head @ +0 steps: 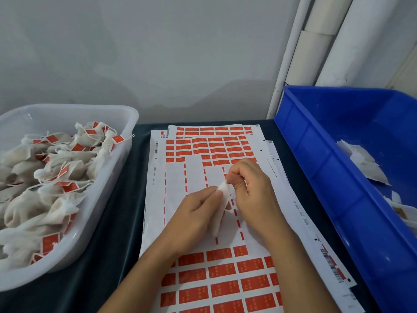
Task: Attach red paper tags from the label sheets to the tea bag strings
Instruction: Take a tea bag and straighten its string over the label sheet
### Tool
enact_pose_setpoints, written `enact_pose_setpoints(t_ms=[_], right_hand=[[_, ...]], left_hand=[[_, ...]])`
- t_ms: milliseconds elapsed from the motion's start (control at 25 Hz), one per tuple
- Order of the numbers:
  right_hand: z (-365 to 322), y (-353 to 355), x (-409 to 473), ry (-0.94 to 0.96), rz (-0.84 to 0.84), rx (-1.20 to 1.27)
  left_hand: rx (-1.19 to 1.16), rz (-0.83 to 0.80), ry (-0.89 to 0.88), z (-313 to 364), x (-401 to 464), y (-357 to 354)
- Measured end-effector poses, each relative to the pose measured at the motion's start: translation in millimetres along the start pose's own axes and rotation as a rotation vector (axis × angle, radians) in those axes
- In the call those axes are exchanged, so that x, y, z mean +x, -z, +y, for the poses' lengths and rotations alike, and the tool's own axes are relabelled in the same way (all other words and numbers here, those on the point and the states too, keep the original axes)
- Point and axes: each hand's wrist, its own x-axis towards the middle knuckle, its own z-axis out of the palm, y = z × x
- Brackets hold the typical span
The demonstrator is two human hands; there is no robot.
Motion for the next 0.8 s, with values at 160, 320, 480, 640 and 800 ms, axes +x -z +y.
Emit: enact_pose_setpoints(t_ms=[160, 320, 480, 640, 800], right_hand=[[-3.3, 0.4, -1.1, -0.107, -0.044, 0.095], [-4.8, 0.2, -0.6, -0.074, -0.06, 0.076], [-7.4, -1.4, -2.4, -0.022, -0.049, 0.13], [-9.9, -1.4, -1.9, 0.029, -0.032, 0.15], [-8.2, 2.4, -2.1, 0.138, 0.018, 0.118]], left_hand=[[-0.033, 0.082, 0.01, 10.0, -4.7, 6.5], [-0.036, 0.087, -0.071, 11.9, -4.7, 10.7], [-0.164, 0.093, 0.028, 6.6, -1.8, 14.6], [-0.413, 0.024, 0.142, 7.7, -1.3, 13.7], [-0.471, -0.097, 0.156, 13.1, -1.5, 14.5]])
